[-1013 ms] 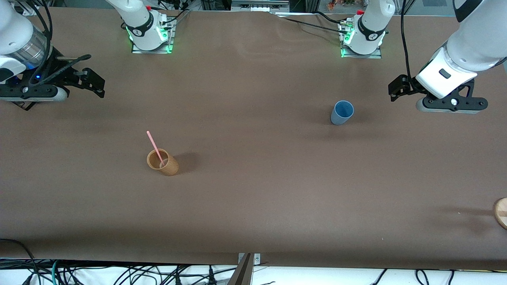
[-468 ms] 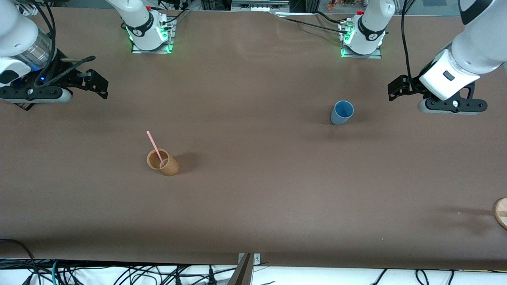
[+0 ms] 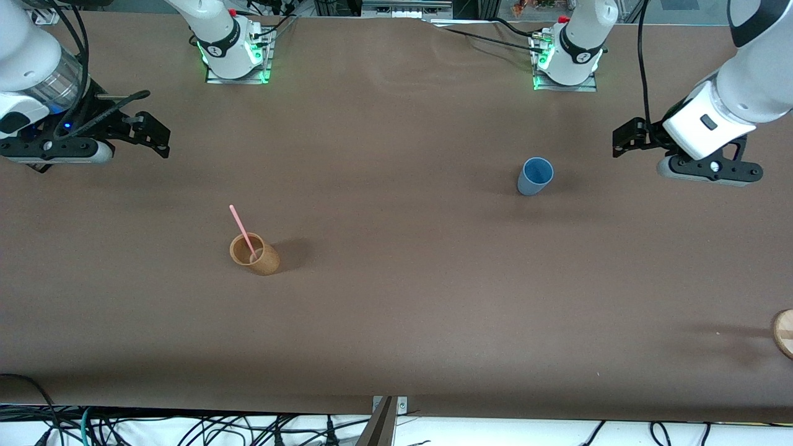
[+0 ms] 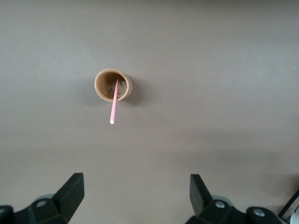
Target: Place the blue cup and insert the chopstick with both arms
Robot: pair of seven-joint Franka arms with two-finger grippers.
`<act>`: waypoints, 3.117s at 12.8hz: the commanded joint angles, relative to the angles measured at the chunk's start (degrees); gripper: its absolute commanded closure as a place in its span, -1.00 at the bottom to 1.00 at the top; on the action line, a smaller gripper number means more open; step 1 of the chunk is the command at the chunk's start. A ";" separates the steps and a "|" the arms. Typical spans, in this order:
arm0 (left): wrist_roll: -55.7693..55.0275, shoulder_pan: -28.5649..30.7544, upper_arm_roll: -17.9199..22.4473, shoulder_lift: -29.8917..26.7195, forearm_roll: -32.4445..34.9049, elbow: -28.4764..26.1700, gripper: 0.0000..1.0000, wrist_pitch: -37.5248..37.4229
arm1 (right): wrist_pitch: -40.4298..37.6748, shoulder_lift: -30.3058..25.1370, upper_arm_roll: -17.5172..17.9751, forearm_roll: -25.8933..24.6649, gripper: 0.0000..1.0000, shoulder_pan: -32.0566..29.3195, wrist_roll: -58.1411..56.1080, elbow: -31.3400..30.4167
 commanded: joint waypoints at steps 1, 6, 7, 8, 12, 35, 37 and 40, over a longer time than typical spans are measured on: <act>1.87 1.12 -0.55 -1.81 -1.02 -2.48 -1.00 0.04 | 0.04 0.63 0.15 -0.49 -1.00 0.34 0.99 1.35; 5.91 1.12 -0.73 -1.81 -1.02 -5.82 -1.00 -1.72 | -0.49 0.45 0.15 -0.58 -1.00 1.40 0.82 1.35; 5.91 1.12 -0.82 -1.89 -1.02 -6.43 -1.00 -1.64 | -0.49 0.45 0.15 -0.58 -1.00 1.40 0.65 1.35; 6.00 1.21 -0.82 -1.98 -1.02 -7.13 -1.00 -1.55 | -0.49 0.45 0.15 -0.67 -1.00 1.40 0.38 1.35; 6.09 1.21 -2.56 -7.15 -1.02 -23.17 -1.00 13.26 | -0.14 0.54 0.06 -0.84 -1.00 1.31 0.12 1.35; 20.15 7.10 -11.72 1.78 -1.28 -49.59 -0.78 52.41 | -0.14 0.71 -0.11 -0.84 -1.00 1.22 0.20 1.35; 20.15 7.45 -11.80 6.52 -0.75 -49.59 -0.39 56.71 | -0.14 0.80 -0.11 -0.93 -1.00 1.22 0.12 1.35; 14.46 6.92 -13.46 5.75 -0.75 -49.59 1.00 54.80 | -0.75 1.50 -0.11 -1.45 -1.00 0.96 -1.28 1.09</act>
